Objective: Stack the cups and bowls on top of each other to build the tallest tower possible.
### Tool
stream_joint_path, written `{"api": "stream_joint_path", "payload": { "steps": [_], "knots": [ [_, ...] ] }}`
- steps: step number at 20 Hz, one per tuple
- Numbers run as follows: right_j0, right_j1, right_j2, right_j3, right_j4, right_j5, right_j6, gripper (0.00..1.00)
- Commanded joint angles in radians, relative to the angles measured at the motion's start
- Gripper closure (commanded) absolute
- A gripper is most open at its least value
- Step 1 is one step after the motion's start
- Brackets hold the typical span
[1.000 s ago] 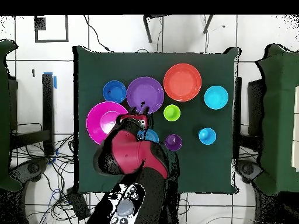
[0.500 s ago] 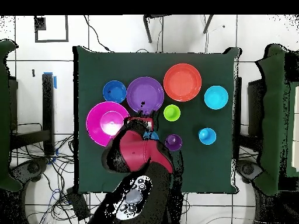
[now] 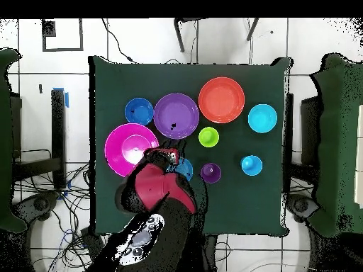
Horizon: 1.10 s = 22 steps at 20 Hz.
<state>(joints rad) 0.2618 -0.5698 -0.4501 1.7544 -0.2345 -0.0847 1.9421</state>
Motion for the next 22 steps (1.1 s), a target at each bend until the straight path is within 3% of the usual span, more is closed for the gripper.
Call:
{"api": "stream_joint_path", "payload": {
  "steps": [1,6,22],
  "knots": [
    [0.052,0.029,0.021,-0.028,0.051,0.013,0.138,0.0],
    [0.078,0.029,0.0,-0.009,0.074,0.01,0.154,0.0],
    [0.072,0.047,0.015,-0.003,0.071,0.008,0.133,0.0]
  ]
}}
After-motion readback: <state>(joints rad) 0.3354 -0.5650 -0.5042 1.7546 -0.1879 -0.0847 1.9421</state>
